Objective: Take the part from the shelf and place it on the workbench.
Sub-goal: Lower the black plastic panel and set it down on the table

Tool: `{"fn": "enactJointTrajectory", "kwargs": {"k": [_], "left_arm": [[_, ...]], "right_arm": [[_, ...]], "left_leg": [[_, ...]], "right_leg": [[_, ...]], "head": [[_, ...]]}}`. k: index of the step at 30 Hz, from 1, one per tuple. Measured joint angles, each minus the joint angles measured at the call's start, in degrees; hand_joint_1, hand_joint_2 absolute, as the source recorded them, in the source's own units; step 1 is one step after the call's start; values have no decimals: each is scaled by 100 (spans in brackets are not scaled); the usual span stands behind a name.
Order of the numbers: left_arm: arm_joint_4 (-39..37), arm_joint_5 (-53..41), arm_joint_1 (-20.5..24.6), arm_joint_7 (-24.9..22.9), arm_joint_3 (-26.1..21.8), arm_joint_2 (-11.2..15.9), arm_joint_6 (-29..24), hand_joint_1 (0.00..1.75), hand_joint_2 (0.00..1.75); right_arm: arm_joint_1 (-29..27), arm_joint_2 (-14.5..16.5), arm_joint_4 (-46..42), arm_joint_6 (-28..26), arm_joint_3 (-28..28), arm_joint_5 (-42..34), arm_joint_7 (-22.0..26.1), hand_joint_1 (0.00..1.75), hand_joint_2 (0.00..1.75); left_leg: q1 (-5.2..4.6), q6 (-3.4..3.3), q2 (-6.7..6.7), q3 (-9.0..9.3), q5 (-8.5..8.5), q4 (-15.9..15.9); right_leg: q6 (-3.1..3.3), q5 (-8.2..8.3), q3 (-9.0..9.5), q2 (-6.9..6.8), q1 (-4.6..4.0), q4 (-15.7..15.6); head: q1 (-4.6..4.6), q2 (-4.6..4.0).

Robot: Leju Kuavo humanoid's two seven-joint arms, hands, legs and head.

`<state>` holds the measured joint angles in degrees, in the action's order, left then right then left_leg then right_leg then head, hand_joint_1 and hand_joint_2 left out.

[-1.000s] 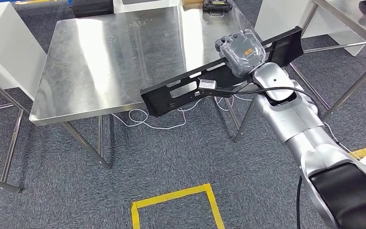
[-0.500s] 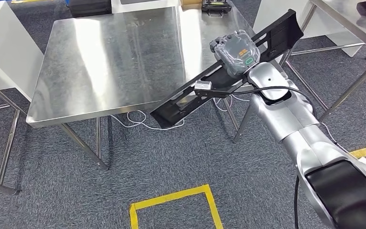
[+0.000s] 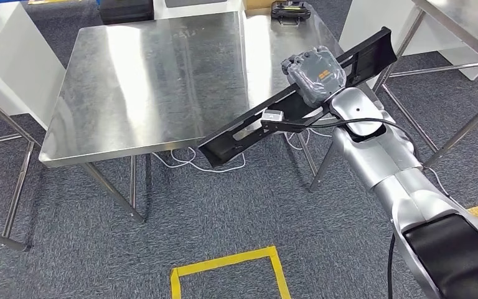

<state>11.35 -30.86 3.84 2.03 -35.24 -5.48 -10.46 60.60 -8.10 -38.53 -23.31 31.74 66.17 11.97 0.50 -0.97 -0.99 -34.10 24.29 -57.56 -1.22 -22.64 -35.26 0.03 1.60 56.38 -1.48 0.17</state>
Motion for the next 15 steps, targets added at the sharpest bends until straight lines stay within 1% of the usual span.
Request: {"fn": "enactJointTrajectory", "kwargs": {"k": [1, 2, 3, 4, 5, 6, 7, 8, 9, 10, 11, 12, 13, 14, 15], "left_arm": [[0, 0, -2, 0, -2, 2, -1, 0, 175], [1, 0, -3, 0, -5, 3, -1, 0, 175], [1, 0, -2, 0, -8, 1, -1, 0, 175], [1, 0, -3, 0, -11, -1, 0, 0, 175], [1, 0, -4, 0, -15, -1, 2, 0, 175], [0, 0, -8, 1, -18, -1, 6, 0, 175], [0, 0, -11, 3, -21, -1, 10, 0, 175], [-1, 0, -14, 7, -24, 1, 15, 0, 175], [0, -2, -15, 13, -26, 4, 18, 0, 175], [0, -5, -15, 19, -28, 14, 19, 0, 175], [0, -10, -13, 26, -30, 20, 19, 0, 175], [1, -15, -10, 32, -31, 26, 20, 0, 175], [1, -18, -9, 36, -31, 30, 22, 0, 175], [2, -20, -8, 39, -32, 27, 27, 0, 175], [2, -20, -11, 40, -33, 27, 38, 0, 175]], "right_arm": [[3, 0, 2, -1, 1, 1, 1, 175, 175], [5, 3, 3, -1, 3, 1, 1, 175, 175], [3, 8, 5, -1, 7, 1, 1, 175, 175], [-2, 12, 10, -1, 12, 2, 1, 175, 175], [-11, 14, 16, -1, 18, 2, 1, 175, 175], [-21, 15, 23, -1, 21, 3, 1, 175, 175], [-29, 15, 28, 0, 23, 6, 0, 175, 175], [-31, 15, 30, 1, 24, 10, -4, 175, 175], [-26, 14, 31, 2, 24, 14, -10, 175, 175], [-15, 13, 31, 3, 24, 17, -17, 175, 175], [1, 11, 33, 4, 24, 19, -26, 175, 175], [12, 9, 35, 6, 24, 22, -31, 175, 175], [17, 5, 37, 7, 24, 27, -34, 175, 175], [19, 3, 35, 8, 23, 31, -36, 175, 175], [18, -8, 33, 8, 22, 35, -36, 175, 175]], "left_leg": [[13, 33, 13, -39, 72, -108], [27, 68, 27, -136, 196, -332], [41, 101, 41, -299, 359, -665], [52, 128, 50, -516, 530, -1070], [60, 144, 54, -730, 645, -1430], [63, 145, 57, -876, 656, -1628], [63, 132, 60, -915, 548, -1610], [58, 100, 63, -829, 330, -1351], [47, 47, 65, -656, 63, -936], [31, -13, 70, -470, -125, -545], [5, -70, 77, -326, -238, -240], [-20, -118, 84, -246, -265, -74], [-39, -150, 91, -224, -225, -35], [-51, -179, 93, -203, -222, 10], [-38, -206, 94, -158, -231, 69]], "right_leg": [[40, -7, 18, 1, 15, -5], [73, -17, 40, 3, 30, -10], [101, -32, 58, 5, 26, -11], [122, -47, 72, 5, 15, -10], [139, -61, 85, 5, 0, -9], [151, -77, 102, 6, -15, -9], [157, -96, 126, 8, -30, -8], [157, -117, 160, 10, -45, -9], [154, -141, 196, 12, -56, -12], [147, -163, 228, 14, -72, -16], [134, -183, 246, 14, -83, -20], [118, -197, 253, 14, -88, -27], [95, -205, 255, 13, -93, -40], [67, -209, 264, 12, -100, -62], [47, -223, 258, 8, -106, -51]], "head": [[-10, 0], [-21, 0], [-31, 0], [-38, 0], [-36, 0], [-38, 0], [-38, 0], [-38, 0], [-38, 0], [-32, 0], [-30, 0], [-26, 0], [-26, 0], [-30, 0], [-21, 0]]}}
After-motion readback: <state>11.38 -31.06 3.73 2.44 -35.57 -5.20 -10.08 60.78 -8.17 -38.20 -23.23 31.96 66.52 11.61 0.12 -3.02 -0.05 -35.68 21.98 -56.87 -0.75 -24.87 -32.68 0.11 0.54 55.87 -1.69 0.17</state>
